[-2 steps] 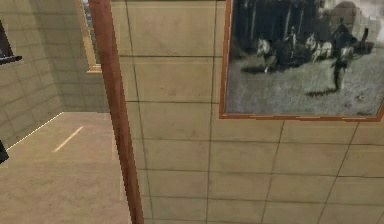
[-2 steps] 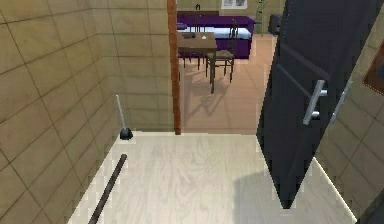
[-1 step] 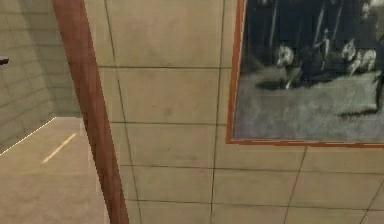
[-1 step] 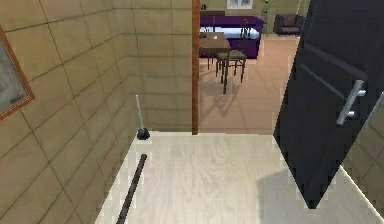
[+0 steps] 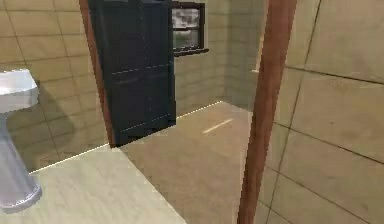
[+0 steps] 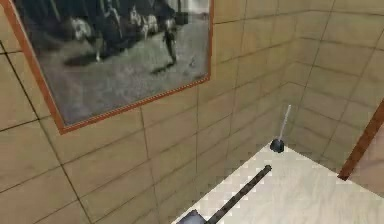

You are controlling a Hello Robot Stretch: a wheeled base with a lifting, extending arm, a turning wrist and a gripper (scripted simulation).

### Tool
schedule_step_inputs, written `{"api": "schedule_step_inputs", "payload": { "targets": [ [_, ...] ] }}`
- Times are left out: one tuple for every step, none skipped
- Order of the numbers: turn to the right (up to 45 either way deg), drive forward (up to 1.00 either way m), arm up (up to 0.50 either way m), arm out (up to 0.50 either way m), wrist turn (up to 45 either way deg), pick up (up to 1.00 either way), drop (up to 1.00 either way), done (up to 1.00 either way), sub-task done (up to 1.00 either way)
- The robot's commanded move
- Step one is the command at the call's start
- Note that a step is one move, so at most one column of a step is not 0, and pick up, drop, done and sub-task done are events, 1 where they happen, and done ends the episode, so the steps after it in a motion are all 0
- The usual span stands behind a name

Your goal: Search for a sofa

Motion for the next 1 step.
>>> {"api": "schedule_step_inputs", "payload": {
  "targets": [
    [-30.0,0.00,0.00,0.00,0.0,0.00,0.00,0.00,0.00]
  ]
}}
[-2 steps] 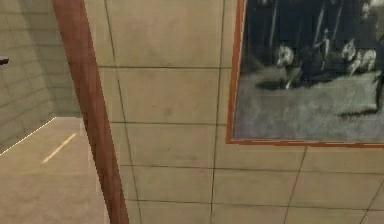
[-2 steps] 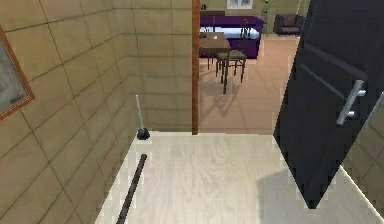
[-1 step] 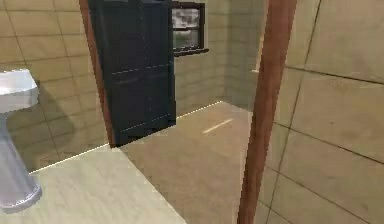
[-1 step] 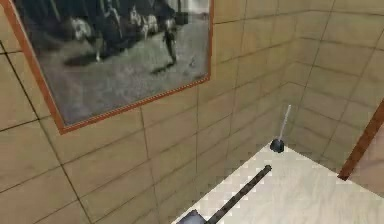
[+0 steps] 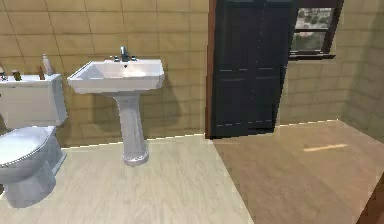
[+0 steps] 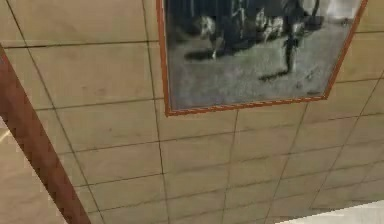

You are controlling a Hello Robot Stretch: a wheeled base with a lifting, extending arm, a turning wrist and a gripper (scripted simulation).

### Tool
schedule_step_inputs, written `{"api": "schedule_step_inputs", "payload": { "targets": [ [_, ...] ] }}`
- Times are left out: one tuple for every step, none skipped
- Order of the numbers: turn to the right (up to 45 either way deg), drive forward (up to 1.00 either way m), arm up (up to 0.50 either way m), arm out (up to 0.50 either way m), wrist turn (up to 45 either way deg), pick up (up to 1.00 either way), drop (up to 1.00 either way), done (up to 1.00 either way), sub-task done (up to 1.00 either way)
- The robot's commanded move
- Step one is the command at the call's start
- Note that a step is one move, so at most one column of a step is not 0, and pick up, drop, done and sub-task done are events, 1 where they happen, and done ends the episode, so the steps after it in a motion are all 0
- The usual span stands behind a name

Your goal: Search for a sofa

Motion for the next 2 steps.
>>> {"api": "schedule_step_inputs", "payload": {
  "targets": [
    [0.0,0.55,0.00,0.00,0.0,0.00,0.00,0.00,0.00],
    [-18.0,0.00,0.00,0.00,0.0,0.00,0.00,0.00,0.00]
  ]
}}
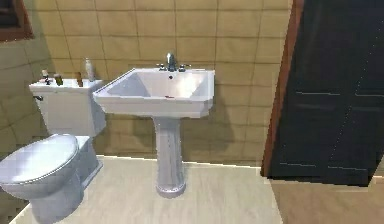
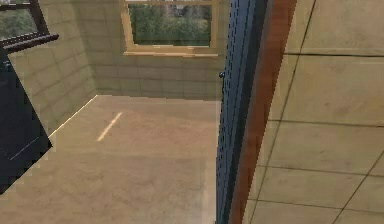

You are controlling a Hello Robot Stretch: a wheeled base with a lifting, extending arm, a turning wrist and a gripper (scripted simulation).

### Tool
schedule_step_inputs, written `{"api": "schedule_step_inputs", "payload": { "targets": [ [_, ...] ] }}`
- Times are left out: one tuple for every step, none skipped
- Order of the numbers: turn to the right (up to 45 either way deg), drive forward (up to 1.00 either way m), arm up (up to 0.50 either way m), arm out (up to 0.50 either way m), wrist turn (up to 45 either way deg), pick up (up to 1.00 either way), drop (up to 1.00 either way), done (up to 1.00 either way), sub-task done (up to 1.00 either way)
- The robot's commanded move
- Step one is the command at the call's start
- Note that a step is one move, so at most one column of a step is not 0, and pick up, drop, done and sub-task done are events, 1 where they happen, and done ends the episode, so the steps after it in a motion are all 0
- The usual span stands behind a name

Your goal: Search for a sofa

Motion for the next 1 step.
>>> {"api": "schedule_step_inputs", "payload": {
  "targets": [
    [0.0,0.05,0.00,0.00,0.0,0.00,0.00,0.00,0.00]
  ]
}}
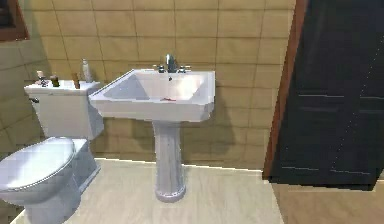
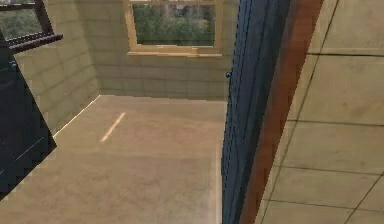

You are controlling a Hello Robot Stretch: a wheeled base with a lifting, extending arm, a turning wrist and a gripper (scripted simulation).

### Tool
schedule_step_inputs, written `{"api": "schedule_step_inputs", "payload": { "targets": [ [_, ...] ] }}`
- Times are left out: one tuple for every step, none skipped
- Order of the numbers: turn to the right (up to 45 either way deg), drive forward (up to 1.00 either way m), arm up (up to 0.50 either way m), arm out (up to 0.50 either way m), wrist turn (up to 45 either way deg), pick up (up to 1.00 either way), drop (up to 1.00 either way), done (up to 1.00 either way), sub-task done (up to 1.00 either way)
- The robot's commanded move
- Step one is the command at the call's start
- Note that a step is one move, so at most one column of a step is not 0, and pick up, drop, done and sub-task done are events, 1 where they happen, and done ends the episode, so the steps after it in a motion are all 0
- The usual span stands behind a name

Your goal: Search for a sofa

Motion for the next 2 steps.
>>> {"api": "schedule_step_inputs", "payload": {
  "targets": [
    [45.0,0.00,0.00,0.00,0.0,0.00,0.00,0.00,0.00],
    [9.0,0.00,0.00,0.00,0.0,0.00,0.00,0.00,0.00]
  ]
}}
